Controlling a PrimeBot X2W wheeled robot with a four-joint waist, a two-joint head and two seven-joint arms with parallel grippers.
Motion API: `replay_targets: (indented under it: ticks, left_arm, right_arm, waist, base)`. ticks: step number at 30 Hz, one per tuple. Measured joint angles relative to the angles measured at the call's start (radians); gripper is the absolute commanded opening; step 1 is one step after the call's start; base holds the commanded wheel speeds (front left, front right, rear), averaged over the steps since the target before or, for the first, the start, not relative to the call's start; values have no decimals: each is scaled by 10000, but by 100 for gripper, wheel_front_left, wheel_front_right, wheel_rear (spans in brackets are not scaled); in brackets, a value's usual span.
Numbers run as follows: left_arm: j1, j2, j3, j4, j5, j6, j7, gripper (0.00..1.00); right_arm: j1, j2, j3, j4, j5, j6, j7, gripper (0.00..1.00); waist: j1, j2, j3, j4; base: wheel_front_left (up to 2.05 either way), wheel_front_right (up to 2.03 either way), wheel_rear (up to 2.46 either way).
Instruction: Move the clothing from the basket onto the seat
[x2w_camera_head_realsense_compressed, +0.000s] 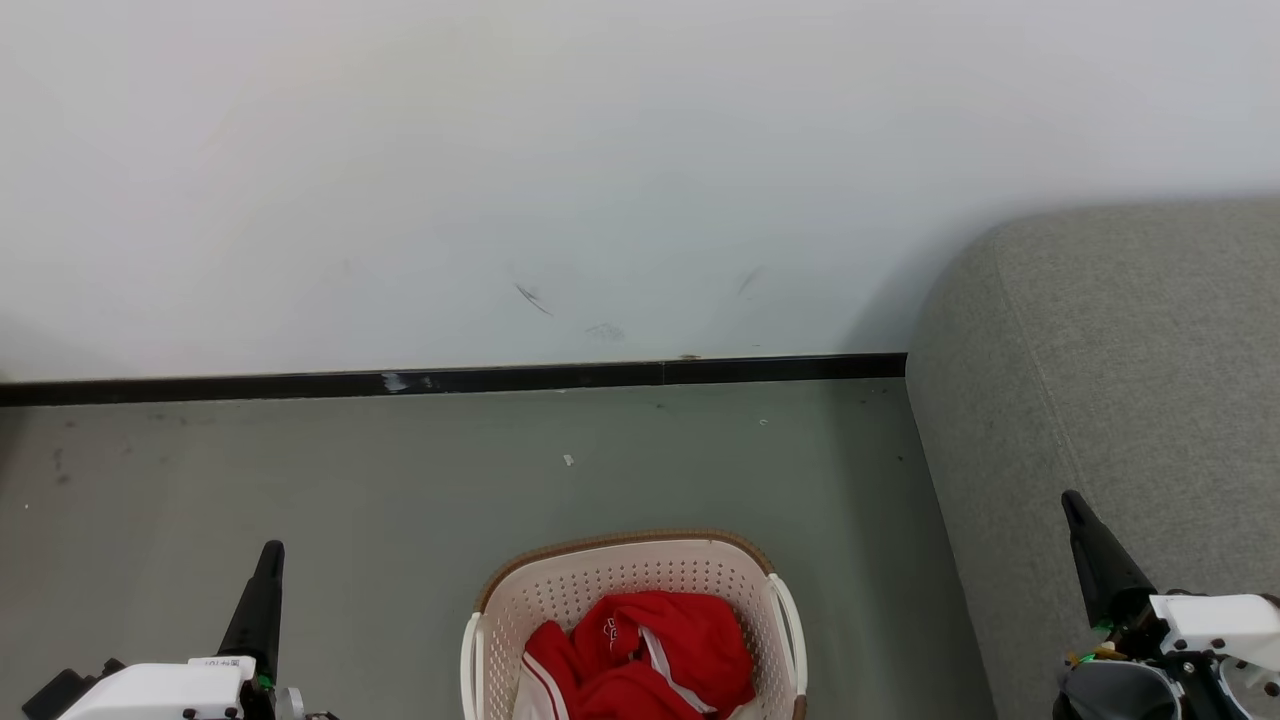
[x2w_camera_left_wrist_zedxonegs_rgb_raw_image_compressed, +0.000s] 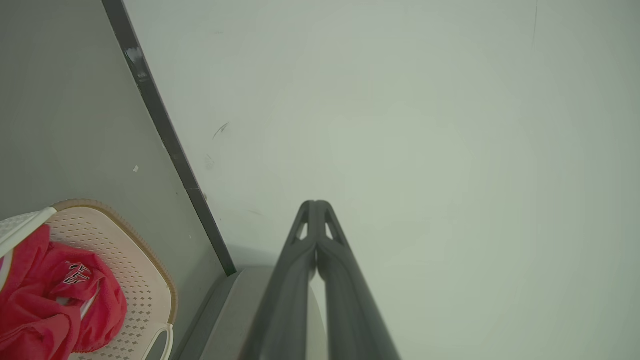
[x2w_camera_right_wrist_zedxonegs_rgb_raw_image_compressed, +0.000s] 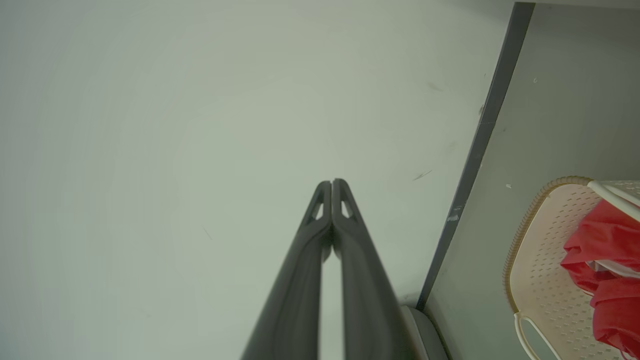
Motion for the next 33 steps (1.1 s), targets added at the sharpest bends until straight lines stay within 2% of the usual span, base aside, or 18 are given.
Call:
replay_targets:
  ticks: [33]
  left_arm:
    - [0,0,0,0,0,0,0,0]
  right_arm:
    - [0,0,0,0,0,0,0,0]
  waist:
    - [0,-1,0,0]
  base:
    - [0,0,0]
